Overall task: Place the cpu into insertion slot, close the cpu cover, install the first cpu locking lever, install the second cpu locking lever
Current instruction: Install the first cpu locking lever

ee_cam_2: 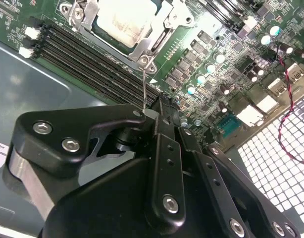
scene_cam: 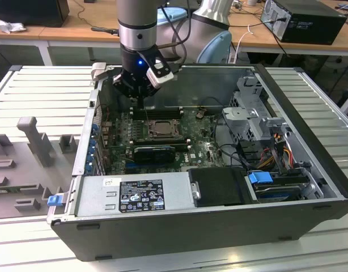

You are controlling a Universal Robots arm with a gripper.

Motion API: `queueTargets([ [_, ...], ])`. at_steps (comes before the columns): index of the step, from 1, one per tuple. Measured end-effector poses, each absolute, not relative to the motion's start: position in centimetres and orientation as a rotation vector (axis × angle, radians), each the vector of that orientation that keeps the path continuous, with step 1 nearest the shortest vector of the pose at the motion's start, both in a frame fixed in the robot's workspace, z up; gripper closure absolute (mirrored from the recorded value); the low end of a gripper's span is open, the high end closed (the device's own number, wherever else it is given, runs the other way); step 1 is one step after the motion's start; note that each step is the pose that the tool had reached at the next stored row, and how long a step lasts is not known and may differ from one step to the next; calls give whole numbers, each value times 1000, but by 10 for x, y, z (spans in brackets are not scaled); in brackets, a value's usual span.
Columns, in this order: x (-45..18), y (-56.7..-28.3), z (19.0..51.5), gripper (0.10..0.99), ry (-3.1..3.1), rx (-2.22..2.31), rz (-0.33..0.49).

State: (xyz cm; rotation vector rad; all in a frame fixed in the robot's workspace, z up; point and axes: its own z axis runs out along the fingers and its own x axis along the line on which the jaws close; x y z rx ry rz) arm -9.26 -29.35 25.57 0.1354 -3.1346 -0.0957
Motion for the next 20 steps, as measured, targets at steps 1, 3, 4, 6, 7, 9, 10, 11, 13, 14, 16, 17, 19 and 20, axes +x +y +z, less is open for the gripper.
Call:
queueTargets([
  [1, -92, -293, 256, 980, -3135, 136, -96],
  [3, -91, -293, 255, 980, -3135, 135, -96],
  [4, -90, -293, 255, 980, -3135, 135, -96],
  [6, -89, -293, 255, 980, -3135, 135, -96],
  [7, -88, -293, 255, 980, -3135, 135, -96],
  [9, -88, -293, 255, 980, -3135, 135, -96],
  [10, -87, -293, 255, 980, -3135, 135, -96],
  [11, -87, -293, 255, 980, -3135, 135, -96],
  [13, -86, -293, 255, 980, -3135, 135, -96],
  [14, -85, -293, 255, 980, -3135, 135, -96],
  [16, -75, -293, 252, 980, -3135, 135, -96],
  [17, -73, -293, 252, 980, -3135, 135, -96],
  [19, -68, -293, 250, 980, -3135, 136, -96],
  [20, -60, -294, 245, 980, -3134, 136, -139],
])
